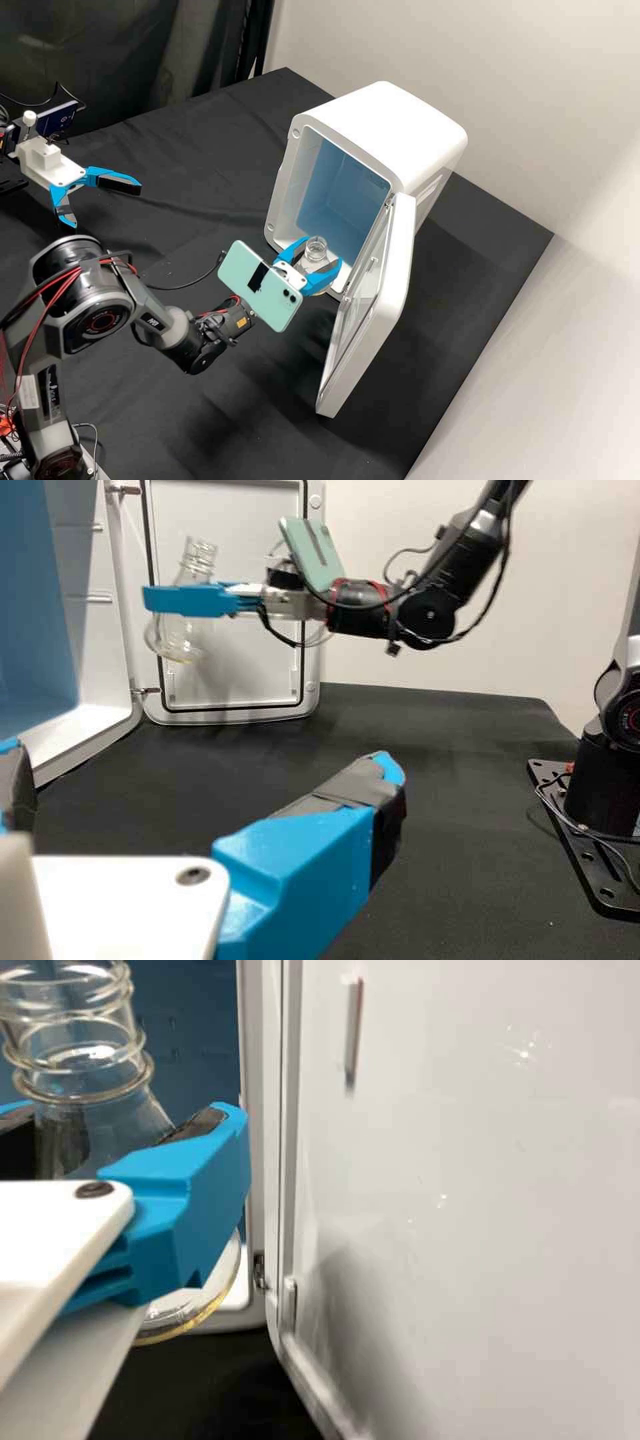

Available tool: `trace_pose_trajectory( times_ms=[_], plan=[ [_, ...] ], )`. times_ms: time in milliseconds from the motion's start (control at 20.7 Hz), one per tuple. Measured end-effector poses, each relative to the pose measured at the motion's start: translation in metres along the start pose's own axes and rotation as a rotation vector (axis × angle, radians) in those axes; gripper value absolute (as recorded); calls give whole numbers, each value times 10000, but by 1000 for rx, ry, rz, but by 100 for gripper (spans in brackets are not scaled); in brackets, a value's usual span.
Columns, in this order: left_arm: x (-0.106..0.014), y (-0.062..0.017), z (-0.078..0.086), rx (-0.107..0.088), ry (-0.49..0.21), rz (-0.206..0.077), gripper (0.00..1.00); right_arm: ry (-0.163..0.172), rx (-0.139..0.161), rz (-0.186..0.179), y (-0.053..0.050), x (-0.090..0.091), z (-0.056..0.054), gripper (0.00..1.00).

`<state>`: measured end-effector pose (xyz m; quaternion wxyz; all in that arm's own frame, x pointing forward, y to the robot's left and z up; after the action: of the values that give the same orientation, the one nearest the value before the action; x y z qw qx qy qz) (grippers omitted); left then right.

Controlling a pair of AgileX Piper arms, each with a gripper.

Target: Place the flask in the incubator

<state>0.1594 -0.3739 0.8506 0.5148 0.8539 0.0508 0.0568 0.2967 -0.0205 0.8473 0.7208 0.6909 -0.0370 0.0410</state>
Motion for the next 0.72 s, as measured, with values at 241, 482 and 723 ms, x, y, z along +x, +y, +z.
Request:
trace_pose_trajectory(
  times_ms=[241, 482, 723],
  plan=[
    [4, -11, -6, -5, 2, -6, 100, 29, -26, 35, -66, 307, -84, 0],
    [8, -10, -8, -5, 2, -6, 100, 39, -49, 17, -173, 562, -208, 0],
    [8, -11, -9, -5, 2, -7, 100, 20, -63, -23, -319, 785, -223, 0]
  ],
)
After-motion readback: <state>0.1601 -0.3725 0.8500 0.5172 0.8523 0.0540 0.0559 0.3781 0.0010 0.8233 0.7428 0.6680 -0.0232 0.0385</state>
